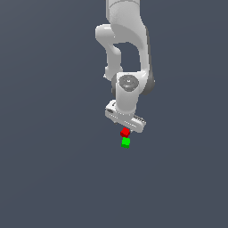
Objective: Stack the red cube on top of the green cube.
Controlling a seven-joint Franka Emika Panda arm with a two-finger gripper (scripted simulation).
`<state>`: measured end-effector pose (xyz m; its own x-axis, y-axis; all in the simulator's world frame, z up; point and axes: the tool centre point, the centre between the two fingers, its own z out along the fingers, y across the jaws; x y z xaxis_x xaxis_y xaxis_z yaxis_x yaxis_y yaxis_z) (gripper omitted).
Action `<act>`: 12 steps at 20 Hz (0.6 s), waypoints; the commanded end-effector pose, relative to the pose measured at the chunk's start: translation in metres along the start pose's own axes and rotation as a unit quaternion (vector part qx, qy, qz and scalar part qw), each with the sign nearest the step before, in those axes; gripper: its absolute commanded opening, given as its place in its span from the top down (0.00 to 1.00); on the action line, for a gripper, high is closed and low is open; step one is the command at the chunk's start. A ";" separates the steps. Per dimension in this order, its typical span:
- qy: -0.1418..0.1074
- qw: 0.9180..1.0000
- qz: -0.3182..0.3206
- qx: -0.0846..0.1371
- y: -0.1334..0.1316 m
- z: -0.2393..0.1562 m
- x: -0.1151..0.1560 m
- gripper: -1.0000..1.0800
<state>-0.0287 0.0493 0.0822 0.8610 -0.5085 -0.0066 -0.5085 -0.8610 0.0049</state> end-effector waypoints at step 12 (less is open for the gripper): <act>0.003 0.999 0.048 0.003 -0.016 0.012 -0.004 0.04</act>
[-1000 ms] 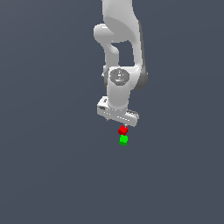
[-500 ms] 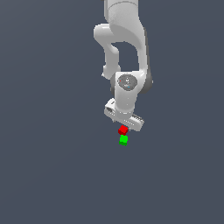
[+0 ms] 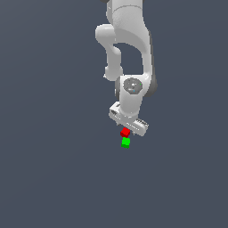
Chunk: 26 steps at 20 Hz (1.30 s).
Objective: Stack the red cube on top of the green cube.
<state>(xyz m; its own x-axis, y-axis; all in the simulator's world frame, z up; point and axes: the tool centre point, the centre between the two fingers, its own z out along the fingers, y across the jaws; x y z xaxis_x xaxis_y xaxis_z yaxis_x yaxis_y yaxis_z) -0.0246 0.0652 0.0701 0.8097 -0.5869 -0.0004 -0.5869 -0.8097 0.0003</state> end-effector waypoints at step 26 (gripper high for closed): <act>0.000 1.000 0.002 0.000 0.000 0.050 0.000 1.00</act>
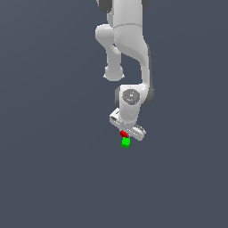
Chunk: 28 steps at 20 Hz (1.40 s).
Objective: Stack the red cube on top of the green cube.
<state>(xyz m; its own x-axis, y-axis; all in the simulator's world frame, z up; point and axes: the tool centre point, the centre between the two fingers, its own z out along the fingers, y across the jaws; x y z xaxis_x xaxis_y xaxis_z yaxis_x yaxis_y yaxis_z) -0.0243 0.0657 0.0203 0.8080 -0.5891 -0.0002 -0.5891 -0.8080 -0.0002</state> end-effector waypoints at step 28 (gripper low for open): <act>0.000 1.000 0.000 0.000 0.001 -0.099 0.000 1.00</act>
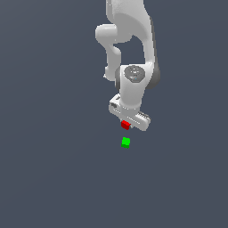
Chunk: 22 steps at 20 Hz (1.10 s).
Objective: Stack the red cube on top of the green cube.
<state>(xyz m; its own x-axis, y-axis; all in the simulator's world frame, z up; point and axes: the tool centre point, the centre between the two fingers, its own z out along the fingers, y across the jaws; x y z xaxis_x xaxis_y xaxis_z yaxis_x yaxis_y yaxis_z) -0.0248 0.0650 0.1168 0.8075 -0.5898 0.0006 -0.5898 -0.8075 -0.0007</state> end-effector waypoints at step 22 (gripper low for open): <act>0.000 1.000 0.000 0.000 -0.030 0.048 0.042 1.00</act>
<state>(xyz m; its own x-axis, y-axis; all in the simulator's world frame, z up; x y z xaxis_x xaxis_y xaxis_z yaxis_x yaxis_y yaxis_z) 0.0219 0.0641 0.0724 0.8076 -0.5897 -0.0012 -0.5897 -0.8076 0.0006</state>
